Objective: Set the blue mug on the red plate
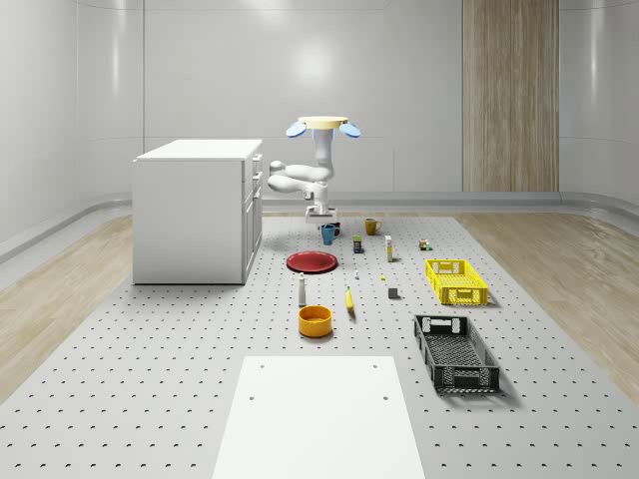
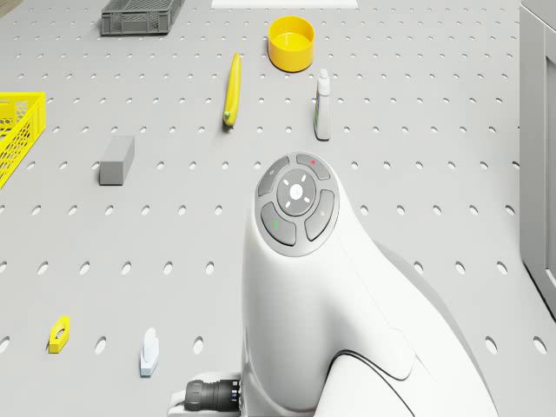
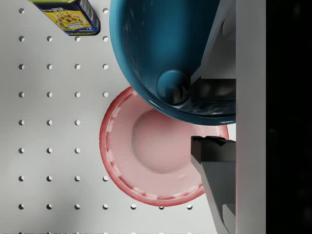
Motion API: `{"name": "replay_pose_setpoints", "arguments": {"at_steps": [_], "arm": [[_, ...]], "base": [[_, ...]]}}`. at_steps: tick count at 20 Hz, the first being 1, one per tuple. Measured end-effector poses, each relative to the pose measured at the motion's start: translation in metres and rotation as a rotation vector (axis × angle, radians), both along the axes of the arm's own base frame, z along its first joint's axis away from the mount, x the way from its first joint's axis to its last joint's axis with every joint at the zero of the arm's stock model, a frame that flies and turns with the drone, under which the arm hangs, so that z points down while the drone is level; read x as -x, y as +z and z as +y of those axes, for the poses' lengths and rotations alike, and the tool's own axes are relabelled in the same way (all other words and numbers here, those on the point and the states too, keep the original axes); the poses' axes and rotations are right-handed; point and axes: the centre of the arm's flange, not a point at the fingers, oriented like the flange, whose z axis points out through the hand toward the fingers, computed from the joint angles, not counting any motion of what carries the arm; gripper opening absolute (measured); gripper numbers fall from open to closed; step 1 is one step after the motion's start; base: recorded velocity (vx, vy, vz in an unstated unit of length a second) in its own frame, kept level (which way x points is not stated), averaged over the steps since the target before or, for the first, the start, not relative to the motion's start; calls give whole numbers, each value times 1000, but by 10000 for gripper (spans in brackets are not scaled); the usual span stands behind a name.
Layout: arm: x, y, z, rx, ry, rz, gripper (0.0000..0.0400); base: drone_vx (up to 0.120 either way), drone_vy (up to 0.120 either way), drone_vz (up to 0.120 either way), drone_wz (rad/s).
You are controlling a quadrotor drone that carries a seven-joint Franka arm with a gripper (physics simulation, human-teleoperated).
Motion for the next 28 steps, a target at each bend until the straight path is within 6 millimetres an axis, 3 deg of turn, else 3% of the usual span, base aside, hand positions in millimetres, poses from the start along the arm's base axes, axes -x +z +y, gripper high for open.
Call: {"name": "replay_pose_setpoints", "arguments": {"at_steps": [19,28], "arm": [[0,7,89,0,0,0,100],[20,29,107,0,0,0,100]], "base": [[0,0,0,0],[0,0,0,0]]}}
